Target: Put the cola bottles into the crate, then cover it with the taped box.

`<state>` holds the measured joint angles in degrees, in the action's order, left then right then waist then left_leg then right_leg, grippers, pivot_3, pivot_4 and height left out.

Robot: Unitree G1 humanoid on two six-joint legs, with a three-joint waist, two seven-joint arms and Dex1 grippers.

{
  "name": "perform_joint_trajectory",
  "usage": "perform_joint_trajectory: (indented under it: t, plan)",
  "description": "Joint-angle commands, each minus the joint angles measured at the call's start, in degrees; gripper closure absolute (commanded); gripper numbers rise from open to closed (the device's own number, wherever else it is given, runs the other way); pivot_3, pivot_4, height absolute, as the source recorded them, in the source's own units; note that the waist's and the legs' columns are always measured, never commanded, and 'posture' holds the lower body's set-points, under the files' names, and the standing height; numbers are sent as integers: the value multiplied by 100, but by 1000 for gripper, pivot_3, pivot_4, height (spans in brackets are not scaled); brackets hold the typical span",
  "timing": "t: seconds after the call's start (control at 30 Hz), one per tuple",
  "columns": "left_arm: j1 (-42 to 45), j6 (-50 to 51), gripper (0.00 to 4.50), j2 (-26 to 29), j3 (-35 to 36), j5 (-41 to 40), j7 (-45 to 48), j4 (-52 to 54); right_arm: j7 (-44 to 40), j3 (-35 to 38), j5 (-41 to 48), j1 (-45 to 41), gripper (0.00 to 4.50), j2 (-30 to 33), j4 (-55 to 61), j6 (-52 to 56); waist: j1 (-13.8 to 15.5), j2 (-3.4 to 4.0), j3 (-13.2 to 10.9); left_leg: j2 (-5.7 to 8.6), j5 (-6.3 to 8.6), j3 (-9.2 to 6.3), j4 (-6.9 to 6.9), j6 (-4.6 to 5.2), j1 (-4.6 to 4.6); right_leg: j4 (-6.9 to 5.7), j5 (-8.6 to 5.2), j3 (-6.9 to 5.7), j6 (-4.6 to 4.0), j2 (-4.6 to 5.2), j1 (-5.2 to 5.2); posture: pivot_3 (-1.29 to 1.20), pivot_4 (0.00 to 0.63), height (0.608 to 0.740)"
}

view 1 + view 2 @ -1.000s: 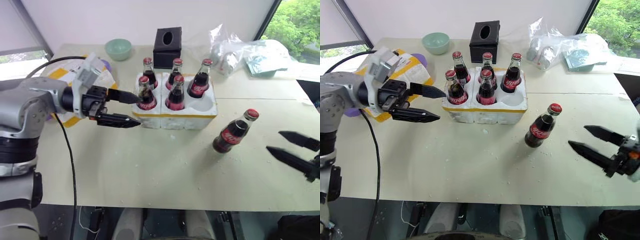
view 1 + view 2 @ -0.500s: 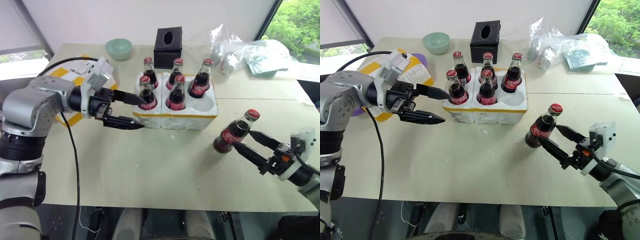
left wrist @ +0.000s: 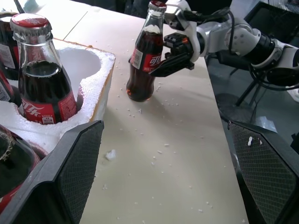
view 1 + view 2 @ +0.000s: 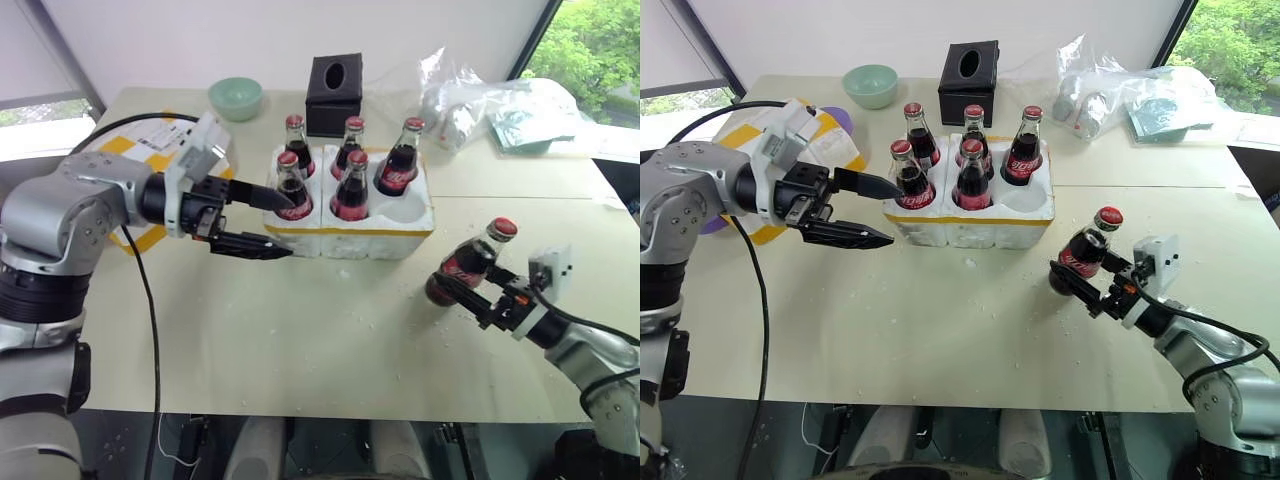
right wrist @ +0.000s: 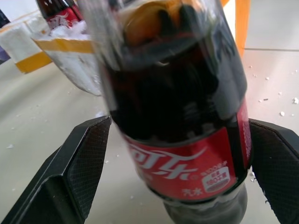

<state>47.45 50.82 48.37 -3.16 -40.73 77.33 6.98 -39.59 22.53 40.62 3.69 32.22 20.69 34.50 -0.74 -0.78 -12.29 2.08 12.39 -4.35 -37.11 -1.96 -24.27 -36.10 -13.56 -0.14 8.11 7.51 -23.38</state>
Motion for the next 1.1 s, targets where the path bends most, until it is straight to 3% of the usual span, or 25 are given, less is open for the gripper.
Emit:
perform_joint_trajectory:
  t: [0.03, 0.2, 0.47, 0.7, 0.83, 1.1]
  plan:
    - [144, 13, 52, 88, 222, -115, -33, 145, 21, -38, -45, -114, 0, -44, -54, -200, 1, 0, 0, 0, 0, 0, 0, 0, 0, 0, 0, 0, 0, 0, 0, 0, 150, 737]
    - [144, 11, 0, 93, 223, -118, -57, 149, 33, 23, 129, -195, 1616, -106, -90, -252, -2, 0, 0, 0, 0, 0, 1, 0, 0, 0, 1, 0, 2, -1, 0, 0, 150, 737]
    - [-53, 54, 0, 43, 350, -218, -321, 275, -123, 361, 711, -818, 1617, 419, -11, 43, -25, 7, -4, 0, 0, 1, 3, 0, -2, -1, 2, 1, 3, -2, -5, 0, 150, 737]
    - [-373, 51, 0, 26, 560, -354, -658, 543, -264, 263, 1708, -2935, 1617, 954, -727, 776, -45, 13, -9, -8, -1, -1, 4, 1, -2, -2, 3, 4, 2, -12, -9, 0, 150, 737]
    - [-497, 98, 0, 35, 700, -451, -845, 697, -332, -503, 995, -3787, 1617, 832, -1315, 580, -26, 13, -8, -10, 0, -3, 8, 1, -3, -1, 2, 3, 2, -15, -10, 0, 150, 737]
    - [-744, 199, 0, 170, 992, -663, -1162, 983, -684, -1331, 112, -4295, 1617, 571, -2034, 192, -8, 13, -9, -4, 0, 0, 6, 1, -21, -1, 4, 3, 2, -12, -25, 0, 150, 737]
